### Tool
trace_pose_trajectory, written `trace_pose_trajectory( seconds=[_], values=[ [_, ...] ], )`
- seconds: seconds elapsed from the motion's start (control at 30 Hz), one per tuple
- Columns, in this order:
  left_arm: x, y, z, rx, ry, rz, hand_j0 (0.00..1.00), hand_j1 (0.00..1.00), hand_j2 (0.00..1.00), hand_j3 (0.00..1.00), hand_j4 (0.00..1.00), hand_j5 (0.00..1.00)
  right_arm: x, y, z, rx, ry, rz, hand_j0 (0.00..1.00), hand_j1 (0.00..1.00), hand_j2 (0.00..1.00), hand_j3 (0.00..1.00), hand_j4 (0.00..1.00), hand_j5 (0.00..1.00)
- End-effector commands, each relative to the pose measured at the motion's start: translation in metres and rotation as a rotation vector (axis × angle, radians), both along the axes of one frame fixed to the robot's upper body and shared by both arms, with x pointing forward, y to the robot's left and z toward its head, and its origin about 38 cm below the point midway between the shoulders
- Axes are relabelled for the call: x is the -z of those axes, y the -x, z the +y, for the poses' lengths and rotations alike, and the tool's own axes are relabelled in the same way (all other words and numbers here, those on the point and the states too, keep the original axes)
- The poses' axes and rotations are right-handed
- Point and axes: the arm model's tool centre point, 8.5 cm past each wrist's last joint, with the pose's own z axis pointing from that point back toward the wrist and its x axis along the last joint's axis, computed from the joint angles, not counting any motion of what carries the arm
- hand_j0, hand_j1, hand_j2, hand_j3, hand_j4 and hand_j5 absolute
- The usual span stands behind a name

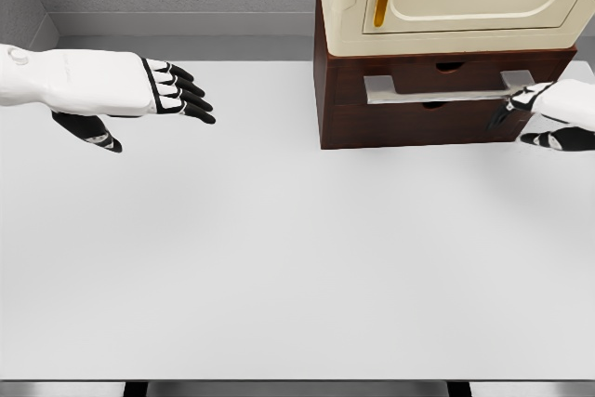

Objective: Put the switch into the drawer with left arm, and close the drawer with right arm

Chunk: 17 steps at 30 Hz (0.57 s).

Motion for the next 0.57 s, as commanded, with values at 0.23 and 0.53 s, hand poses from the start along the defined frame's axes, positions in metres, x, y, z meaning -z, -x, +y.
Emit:
trace_pose_trajectory(
  seconds=[0.23, 0.53],
  values=[
    [0.023, 0.004, 0.004, -0.014, 0.017, 0.074, 1.0, 1.0, 1.0, 1.0, 1.0, 1.0, 0.009, 0.037, 0.017, -0.081, 0.04, 0.022, 0.77, 0.77, 0.77, 0.77, 0.77, 0.77],
    [0.034, 0.005, 0.005, -0.017, 0.02, 0.105, 1.0, 1.0, 1.0, 1.0, 1.0, 1.0, 0.01, 0.045, 0.03, -0.124, 0.05, 0.021, 1.0, 1.0, 1.0, 1.0, 1.0, 1.0]
  ],
)
